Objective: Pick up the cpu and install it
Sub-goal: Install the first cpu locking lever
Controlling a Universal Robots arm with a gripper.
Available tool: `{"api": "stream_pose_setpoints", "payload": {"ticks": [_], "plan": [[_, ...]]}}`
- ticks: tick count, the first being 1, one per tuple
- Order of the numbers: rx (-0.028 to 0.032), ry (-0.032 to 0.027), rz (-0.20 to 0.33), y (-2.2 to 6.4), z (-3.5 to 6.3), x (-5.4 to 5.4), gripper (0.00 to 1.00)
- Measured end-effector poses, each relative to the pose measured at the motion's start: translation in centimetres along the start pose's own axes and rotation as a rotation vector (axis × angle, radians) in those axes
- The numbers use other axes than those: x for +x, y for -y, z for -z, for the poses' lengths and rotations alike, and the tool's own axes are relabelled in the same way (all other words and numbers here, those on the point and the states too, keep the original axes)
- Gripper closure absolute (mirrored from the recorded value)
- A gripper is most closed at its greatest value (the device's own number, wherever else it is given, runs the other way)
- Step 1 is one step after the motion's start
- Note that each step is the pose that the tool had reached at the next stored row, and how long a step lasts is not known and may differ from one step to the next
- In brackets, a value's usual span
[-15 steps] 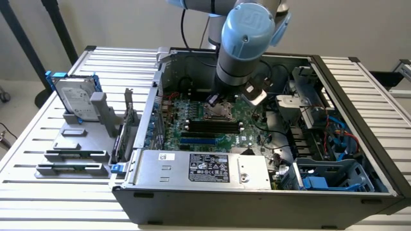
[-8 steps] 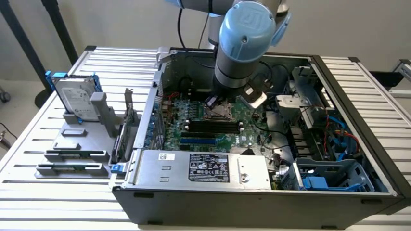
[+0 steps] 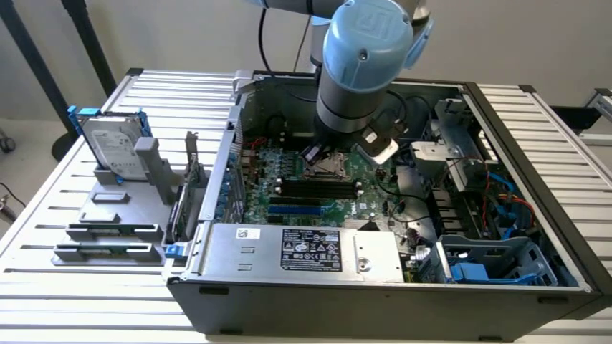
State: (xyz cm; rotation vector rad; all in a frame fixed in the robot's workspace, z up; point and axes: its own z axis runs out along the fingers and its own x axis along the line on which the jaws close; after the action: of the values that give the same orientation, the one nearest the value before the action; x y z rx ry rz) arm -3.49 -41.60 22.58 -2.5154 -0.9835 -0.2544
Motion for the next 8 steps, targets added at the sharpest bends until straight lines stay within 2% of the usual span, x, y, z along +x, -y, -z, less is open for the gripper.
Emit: {"api": "stream_pose_setpoints", "payload": {"ticks": [8], "plan": [[0.0, 0.0, 0.0, -0.06, 1.43, -1.4, 0.89]]}}
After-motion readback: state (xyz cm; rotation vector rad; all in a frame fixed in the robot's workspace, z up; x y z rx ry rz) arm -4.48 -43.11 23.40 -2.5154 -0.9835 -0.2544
